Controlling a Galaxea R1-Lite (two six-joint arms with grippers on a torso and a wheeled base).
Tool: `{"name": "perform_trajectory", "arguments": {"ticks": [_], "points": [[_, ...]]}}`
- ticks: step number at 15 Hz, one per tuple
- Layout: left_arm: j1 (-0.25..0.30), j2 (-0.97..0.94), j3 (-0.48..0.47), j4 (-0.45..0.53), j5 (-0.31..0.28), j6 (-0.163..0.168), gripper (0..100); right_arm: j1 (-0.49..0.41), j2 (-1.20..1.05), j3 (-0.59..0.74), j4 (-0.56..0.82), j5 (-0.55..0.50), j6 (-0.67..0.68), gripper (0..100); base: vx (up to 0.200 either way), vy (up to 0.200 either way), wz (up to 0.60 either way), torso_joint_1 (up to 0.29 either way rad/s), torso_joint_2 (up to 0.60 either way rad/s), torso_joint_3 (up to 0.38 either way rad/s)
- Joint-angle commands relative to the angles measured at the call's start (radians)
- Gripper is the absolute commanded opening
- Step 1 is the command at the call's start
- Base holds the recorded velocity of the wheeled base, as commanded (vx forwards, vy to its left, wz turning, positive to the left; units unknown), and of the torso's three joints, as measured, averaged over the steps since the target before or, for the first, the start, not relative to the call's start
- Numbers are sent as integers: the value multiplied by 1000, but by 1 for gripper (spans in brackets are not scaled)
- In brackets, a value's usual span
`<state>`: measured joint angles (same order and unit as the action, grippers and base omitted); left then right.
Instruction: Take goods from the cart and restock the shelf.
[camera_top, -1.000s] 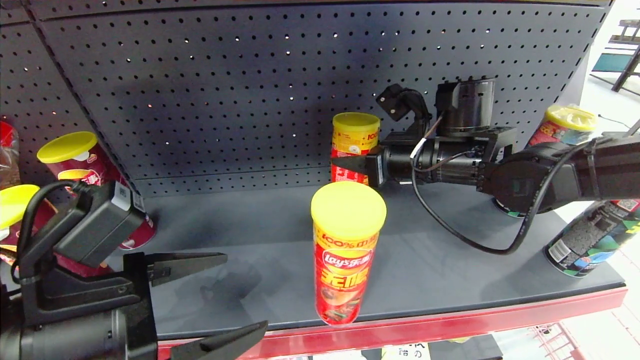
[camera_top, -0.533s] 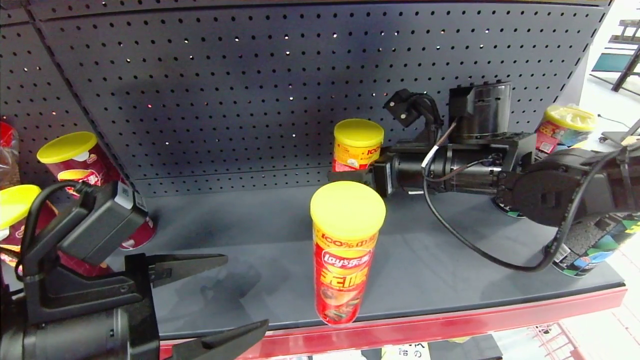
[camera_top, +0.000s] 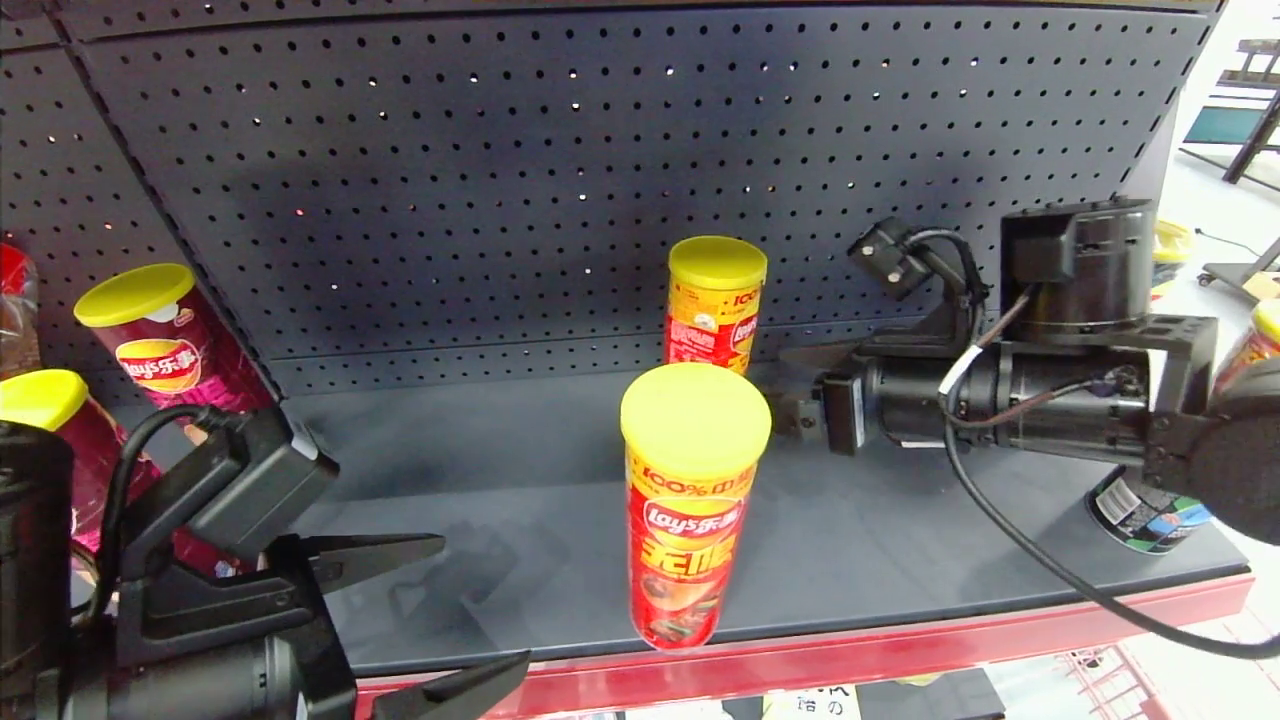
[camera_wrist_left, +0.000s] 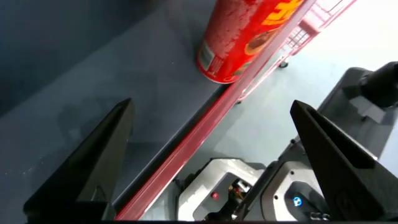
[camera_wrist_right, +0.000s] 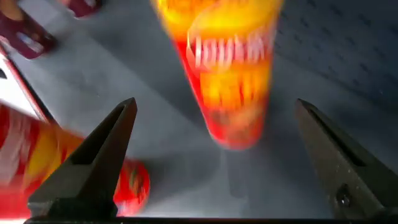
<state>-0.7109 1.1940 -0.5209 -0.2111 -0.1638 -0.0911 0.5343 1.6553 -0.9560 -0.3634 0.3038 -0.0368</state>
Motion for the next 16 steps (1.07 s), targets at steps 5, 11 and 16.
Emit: {"name": "perform_trajectory", "arguments": {"ticks": [5, 11, 16], "points": [[14, 165, -19, -2, 76, 39, 100, -7, -310, 235, 0, -11, 0, 100, 0, 0, 0, 0, 0, 0], [13, 374, -168, -2, 90, 77, 100, -13, -674, 402, 9, -25, 52, 100, 0, 0, 0, 0, 0, 0], [11, 429, -197, -5, 89, 105, 100, -51, -770, 442, 12, -72, 77, 100, 0, 0, 0, 0, 0, 0]]}}
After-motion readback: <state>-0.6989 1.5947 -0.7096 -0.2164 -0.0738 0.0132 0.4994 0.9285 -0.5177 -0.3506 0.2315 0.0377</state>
